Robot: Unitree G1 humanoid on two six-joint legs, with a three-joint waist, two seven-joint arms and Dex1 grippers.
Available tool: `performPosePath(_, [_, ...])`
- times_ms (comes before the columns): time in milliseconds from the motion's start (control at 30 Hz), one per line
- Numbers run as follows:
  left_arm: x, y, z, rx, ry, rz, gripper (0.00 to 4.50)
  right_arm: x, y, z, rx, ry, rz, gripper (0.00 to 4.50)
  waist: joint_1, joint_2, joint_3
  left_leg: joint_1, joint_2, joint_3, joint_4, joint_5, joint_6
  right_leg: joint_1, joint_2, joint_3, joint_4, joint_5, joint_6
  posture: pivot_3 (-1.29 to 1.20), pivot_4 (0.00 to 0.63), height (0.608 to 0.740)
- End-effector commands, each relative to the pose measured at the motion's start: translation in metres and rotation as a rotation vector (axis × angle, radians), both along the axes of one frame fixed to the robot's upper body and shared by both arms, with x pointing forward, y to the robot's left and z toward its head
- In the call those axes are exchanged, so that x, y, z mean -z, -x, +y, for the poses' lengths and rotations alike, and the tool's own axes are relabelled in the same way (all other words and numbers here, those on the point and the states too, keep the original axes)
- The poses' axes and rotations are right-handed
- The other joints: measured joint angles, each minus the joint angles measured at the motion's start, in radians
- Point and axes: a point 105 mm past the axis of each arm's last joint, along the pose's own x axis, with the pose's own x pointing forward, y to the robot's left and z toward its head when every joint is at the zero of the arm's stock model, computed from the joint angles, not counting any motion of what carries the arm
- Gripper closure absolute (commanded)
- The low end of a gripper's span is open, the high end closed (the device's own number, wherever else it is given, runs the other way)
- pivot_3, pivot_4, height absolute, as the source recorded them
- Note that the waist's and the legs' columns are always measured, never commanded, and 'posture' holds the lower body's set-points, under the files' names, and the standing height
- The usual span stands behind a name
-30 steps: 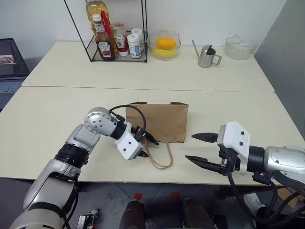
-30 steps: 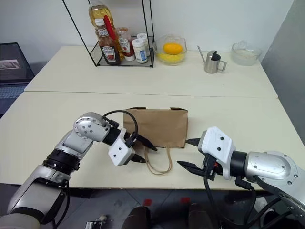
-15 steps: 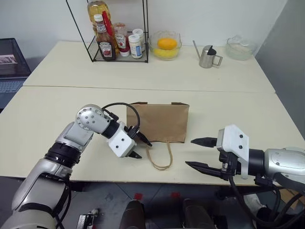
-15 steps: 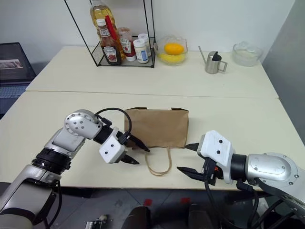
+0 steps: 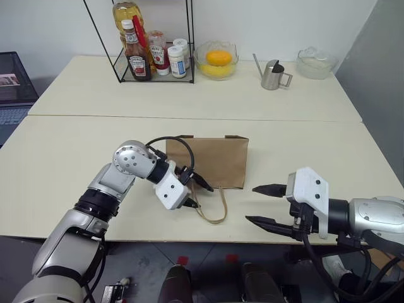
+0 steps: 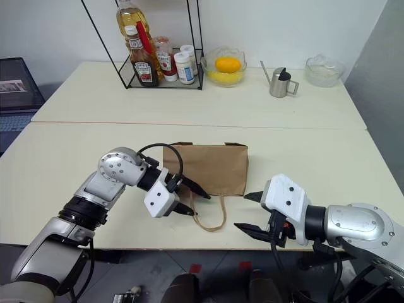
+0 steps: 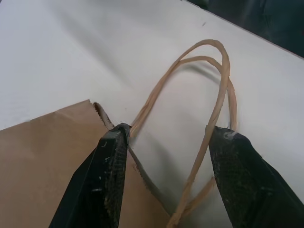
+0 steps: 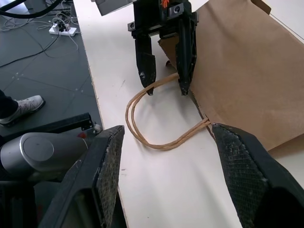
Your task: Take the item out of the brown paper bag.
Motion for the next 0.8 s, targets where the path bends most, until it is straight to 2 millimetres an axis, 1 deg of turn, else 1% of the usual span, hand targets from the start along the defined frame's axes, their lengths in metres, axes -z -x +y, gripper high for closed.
performPosePath(33, [-0.003, -0.001, -0.004, 0.021, 0.018, -0.044, 1.8, -0.006, 0.007, 0.006, -0.037, 0.005, -0.056, 1.39, 0.0, 0.0, 0.0, 0.0, 0.0, 0.0, 0.0, 0.0, 0.0, 0.0, 0.0, 0.0, 0.0, 0.0, 0.0, 0.0, 0.15, 0.74])
performPosePath(167, [-0.002, 0.002, -0.01, 0.032, 0.038, -0.027, 1.8, -0.005, 0.007, 0.006, -0.034, 0.007, -0.059, 1.39, 0.0, 0.0, 0.0, 0.0, 0.0, 0.0, 0.0, 0.0, 0.0, 0.0, 0.0, 0.0, 0.0, 0.0, 0.0, 0.0, 0.15, 0.74])
performPosePath(200, [-0.002, 0.003, -0.012, 0.036, 0.045, -0.02, 2.19, -0.005, 0.007, 0.006, -0.034, 0.007, -0.06, 1.39, 0.0, 0.0, 0.0, 0.0, 0.0, 0.0, 0.0, 0.0, 0.0, 0.0, 0.0, 0.0, 0.0, 0.0, 0.0, 0.0, 0.15, 0.74])
performPosePath(233, [-0.002, 0.004, -0.014, 0.04, 0.049, -0.016, 2.35, -0.005, 0.007, 0.006, -0.033, 0.007, -0.06, 1.39, 0.0, 0.0, 0.0, 0.0, 0.0, 0.0, 0.0, 0.0, 0.0, 0.0, 0.0, 0.0, 0.0, 0.0, 0.0, 0.0, 0.15, 0.74])
performPosePath(367, [-0.002, 0.007, -0.018, 0.039, 0.066, 0.003, 3.58, -0.004, 0.006, 0.006, -0.031, 0.014, -0.068, 1.39, 0.0, 0.0, 0.0, 0.0, 0.0, 0.0, 0.0, 0.0, 0.0, 0.0, 0.0, 0.0, 0.0, 0.0, 0.0, 0.0, 0.15, 0.74])
performPosePath(433, [-0.002, 0.008, -0.02, 0.033, 0.075, 0.012, 4.26, -0.003, 0.005, 0.007, -0.032, 0.021, -0.074, 1.39, 0.0, 0.0, 0.0, 0.0, 0.0, 0.0, 0.0, 0.0, 0.0, 0.0, 0.0, 0.0, 0.0, 0.0, 0.0, 0.0, 0.15, 0.74])
performPosePath(467, [-0.003, 0.008, -0.02, 0.022, 0.08, 0.02, 4.48, -0.002, 0.006, 0.007, -0.033, 0.026, -0.077, 1.39, 0.0, 0.0, 0.0, 0.0, 0.0, 0.0, 0.0, 0.0, 0.0, 0.0, 0.0, 0.0, 0.0, 0.0, 0.0, 0.0, 0.15, 0.74])
performPosePath(633, [-0.015, -0.001, -0.019, -0.097, 0.153, 0.095, 4.48, 0.005, 0.005, 0.009, -0.049, 0.073, -0.119, 1.39, 0.0, 0.0, 0.0, 0.0, 0.0, 0.0, 0.0, 0.0, 0.0, 0.0, 0.0, 0.0, 0.0, 0.0, 0.0, 0.0, 0.15, 0.74])
performPosePath(800, [-0.036, -0.016, -0.014, -0.245, 0.252, 0.161, 4.48, 0.025, 0.006, 0.005, -0.123, 0.205, -0.21, 1.39, -0.001, 0.0, 0.0, 0.0, 0.0, 0.0, 0.0, 0.0, 0.0, 0.0, 0.0, 0.0, 0.0, 0.0, 0.0, 0.0, 0.15, 0.74])
